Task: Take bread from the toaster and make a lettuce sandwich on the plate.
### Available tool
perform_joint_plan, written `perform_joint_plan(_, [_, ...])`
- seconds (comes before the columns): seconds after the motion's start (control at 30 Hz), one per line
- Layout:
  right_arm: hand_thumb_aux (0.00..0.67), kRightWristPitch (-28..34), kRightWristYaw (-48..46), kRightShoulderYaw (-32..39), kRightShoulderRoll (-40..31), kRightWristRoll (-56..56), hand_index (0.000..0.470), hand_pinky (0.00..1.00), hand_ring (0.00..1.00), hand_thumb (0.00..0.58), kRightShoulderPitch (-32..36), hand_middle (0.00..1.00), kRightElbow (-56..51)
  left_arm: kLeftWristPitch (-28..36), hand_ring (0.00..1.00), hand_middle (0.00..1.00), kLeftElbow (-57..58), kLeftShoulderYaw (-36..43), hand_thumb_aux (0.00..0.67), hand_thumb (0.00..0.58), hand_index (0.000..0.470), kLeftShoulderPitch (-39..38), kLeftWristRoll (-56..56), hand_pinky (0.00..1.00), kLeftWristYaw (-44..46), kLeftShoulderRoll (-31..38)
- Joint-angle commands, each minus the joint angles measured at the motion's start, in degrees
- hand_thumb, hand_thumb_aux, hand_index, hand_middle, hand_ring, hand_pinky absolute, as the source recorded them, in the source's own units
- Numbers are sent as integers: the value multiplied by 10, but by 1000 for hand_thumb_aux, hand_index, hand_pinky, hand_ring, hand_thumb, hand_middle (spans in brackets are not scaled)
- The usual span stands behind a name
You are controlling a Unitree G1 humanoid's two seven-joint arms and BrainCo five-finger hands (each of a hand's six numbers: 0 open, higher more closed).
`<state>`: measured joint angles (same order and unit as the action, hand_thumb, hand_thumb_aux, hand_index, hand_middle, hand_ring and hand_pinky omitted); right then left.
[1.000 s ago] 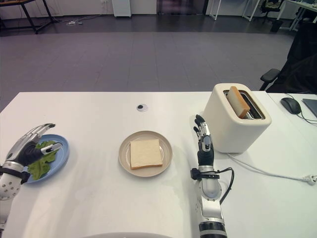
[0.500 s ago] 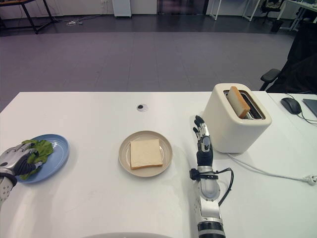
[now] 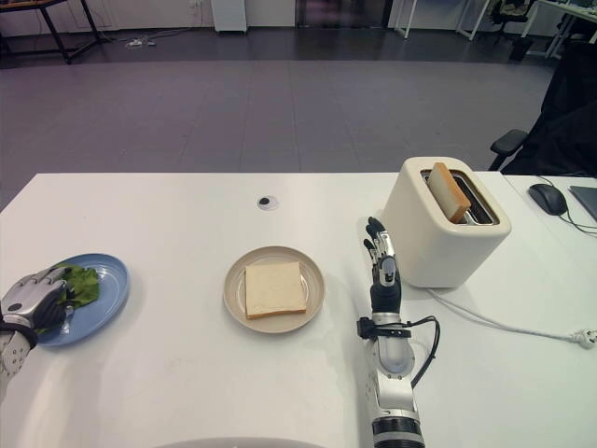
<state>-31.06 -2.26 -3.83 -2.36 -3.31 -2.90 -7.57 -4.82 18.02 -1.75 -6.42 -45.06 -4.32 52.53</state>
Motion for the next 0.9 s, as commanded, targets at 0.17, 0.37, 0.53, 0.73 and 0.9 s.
perform_joint_plan(0.17, [0,-1,0,0,2,3,0,0,0,0,11,0,-10,9,0,0,-145,-46,670,580,470,-17,17,0,18,15])
perform_joint_plan(0.37, [0,-2,0,1,4,4,0,0,0,0,14,0,-15,9,0,0,-244,-32,670,580,470,23,16,0,54,-8])
perform_joint_plan(0.53, [0,-2,0,2,6,4,0,0,0,0,21,0,-22,-9,0,0,-307,59,670,580,470,144,-7,0,97,-71])
perform_joint_plan(0.73, [0,-3,-2,7,9,6,0,0,0,0,30,0,-34,-36,0,0,-296,186,670,580,470,282,-71,0,114,-181])
perform_joint_plan(0.9, [0,-5,-1,12,11,7,0,0,0,0,32,0,-40,-52,0,0,-231,272,670,580,470,337,-140,0,94,-256])
